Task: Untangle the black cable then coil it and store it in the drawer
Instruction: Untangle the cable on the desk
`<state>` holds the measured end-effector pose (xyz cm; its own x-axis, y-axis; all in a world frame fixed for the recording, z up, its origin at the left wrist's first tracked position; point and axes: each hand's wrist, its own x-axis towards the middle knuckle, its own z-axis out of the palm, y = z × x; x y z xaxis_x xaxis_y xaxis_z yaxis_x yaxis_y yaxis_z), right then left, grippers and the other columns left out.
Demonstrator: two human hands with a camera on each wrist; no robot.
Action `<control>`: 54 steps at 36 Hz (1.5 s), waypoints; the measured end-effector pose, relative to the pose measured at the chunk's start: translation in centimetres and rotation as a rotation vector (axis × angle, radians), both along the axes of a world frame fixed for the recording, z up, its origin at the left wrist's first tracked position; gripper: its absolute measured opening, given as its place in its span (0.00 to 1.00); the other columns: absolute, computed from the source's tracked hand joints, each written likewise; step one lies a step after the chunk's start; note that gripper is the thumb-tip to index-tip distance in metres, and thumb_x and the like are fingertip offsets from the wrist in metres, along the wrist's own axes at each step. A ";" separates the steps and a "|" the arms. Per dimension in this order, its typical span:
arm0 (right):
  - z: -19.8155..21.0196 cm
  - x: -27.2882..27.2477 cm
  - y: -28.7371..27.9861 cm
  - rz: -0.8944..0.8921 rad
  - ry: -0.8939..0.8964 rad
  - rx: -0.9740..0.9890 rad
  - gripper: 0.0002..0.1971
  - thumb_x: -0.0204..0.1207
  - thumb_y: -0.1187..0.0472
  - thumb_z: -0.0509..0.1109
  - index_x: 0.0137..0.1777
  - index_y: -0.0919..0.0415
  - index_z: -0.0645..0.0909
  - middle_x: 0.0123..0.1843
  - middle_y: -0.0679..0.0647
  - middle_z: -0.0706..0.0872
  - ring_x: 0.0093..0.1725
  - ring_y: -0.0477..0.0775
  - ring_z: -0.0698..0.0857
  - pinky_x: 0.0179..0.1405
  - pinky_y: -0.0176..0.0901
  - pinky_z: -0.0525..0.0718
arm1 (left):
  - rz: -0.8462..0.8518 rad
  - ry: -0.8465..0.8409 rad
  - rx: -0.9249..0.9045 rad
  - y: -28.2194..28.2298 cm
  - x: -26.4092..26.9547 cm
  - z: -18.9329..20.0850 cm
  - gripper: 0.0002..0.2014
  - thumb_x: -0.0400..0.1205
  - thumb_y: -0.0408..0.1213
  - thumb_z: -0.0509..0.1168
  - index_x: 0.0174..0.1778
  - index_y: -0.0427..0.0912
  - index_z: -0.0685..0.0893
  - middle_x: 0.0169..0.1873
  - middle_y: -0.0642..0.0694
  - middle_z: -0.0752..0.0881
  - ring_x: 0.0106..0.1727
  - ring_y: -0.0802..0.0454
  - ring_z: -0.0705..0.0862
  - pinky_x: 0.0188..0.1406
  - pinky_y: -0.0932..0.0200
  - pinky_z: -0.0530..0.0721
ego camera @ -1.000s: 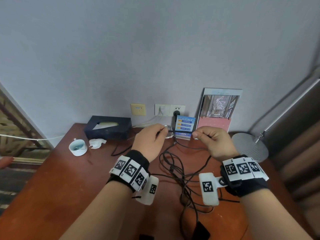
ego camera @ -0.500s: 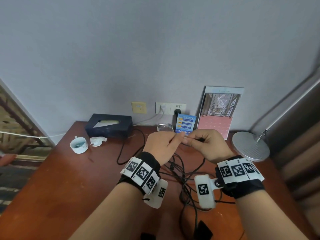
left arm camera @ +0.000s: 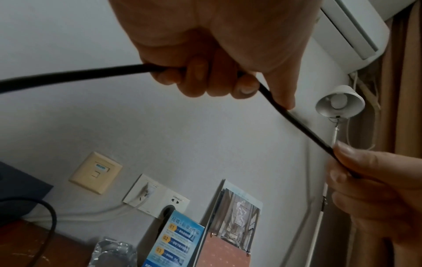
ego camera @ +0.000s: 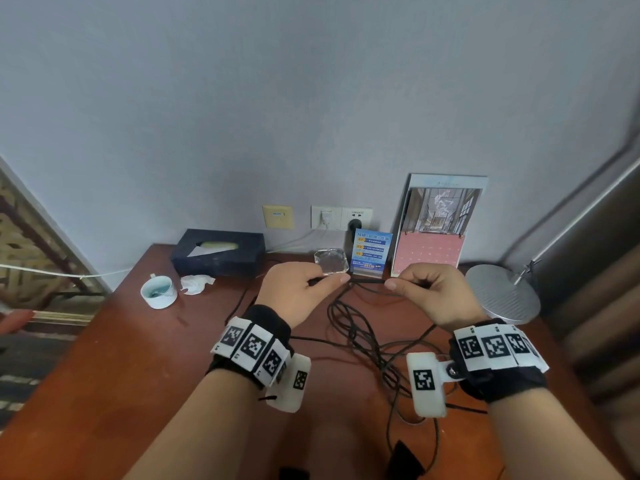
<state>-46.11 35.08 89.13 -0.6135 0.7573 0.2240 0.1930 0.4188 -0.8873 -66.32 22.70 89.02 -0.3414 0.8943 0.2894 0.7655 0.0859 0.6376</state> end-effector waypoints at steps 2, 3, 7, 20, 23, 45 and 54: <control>0.1 0.2 0.3 -0.008 -0.009 0.006 0.10 0.70 0.61 0.78 0.30 0.64 0.85 0.25 0.60 0.82 0.28 0.42 0.75 0.31 0.31 0.73 | 0.007 -0.008 0.011 -0.2 -0.5 0.1 0.30 0.80 0.57 0.67 0.15 0.50 0.63 0.15 0.54 0.69 0.23 0.58 0.70 0.28 0.60 0.65; 0.2 0.1 0.4 -0.009 -0.019 0.014 0.11 0.71 0.60 0.77 0.31 0.65 0.85 0.26 0.61 0.82 0.28 0.42 0.75 0.31 0.31 0.74 | 0.013 0.008 0.010 -0.2 -0.7 0.3 0.30 0.80 0.58 0.66 0.17 0.49 0.62 0.15 0.52 0.67 0.23 0.56 0.69 0.29 0.57 0.67; 0.5 -0.3 0.6 -0.016 -0.034 0.034 0.12 0.73 0.60 0.75 0.32 0.67 0.84 0.23 0.54 0.79 0.27 0.39 0.73 0.30 0.29 0.72 | 0.025 0.072 0.014 0.2 -1.1 1.1 0.30 0.81 0.59 0.65 0.18 0.48 0.62 0.17 0.51 0.64 0.23 0.56 0.67 0.31 0.53 0.68; 0.7 -0.4 0.4 -0.045 -0.042 0.023 0.08 0.75 0.60 0.74 0.37 0.64 0.87 0.35 0.70 0.84 0.31 0.45 0.76 0.34 0.33 0.74 | 0.165 0.039 -0.045 0.0 -2.8 0.3 0.19 0.83 0.57 0.57 0.37 0.50 0.84 0.34 0.54 0.86 0.44 0.50 0.83 0.55 0.46 0.79; 0.6 -1.2 -0.4 -0.015 -0.015 0.039 0.08 0.76 0.62 0.72 0.38 0.65 0.87 0.36 0.69 0.85 0.34 0.47 0.78 0.36 0.32 0.75 | 0.172 0.036 -0.073 0.2 -1.9 -0.2 0.14 0.88 0.48 0.53 0.48 0.53 0.84 0.40 0.55 0.86 0.51 0.48 0.82 0.61 0.47 0.75; 0.4 -3.6 -2.3 0.158 -0.099 0.104 0.15 0.77 0.60 0.72 0.29 0.55 0.76 0.22 0.43 0.74 0.26 0.40 0.70 0.29 0.33 0.70 | -0.045 -0.107 0.037 0.6 2.9 0.9 0.09 0.86 0.49 0.58 0.55 0.49 0.78 0.38 0.52 0.85 0.42 0.53 0.83 0.45 0.53 0.79; 0.2 -2.8 -2.0 0.107 0.037 0.051 0.13 0.71 0.59 0.77 0.32 0.67 0.82 0.30 0.68 0.82 0.29 0.51 0.76 0.31 0.49 0.77 | 0.004 -0.216 0.040 0.2 2.4 1.0 0.14 0.79 0.53 0.69 0.51 0.49 0.77 0.30 0.62 0.78 0.38 0.69 0.79 0.39 0.67 0.73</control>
<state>-48.89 33.12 89.31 -0.6807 0.6749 0.2848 0.1122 0.4803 -0.8699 -63.91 22.86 89.97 -0.4032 0.8819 0.2445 0.6106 0.0602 0.7896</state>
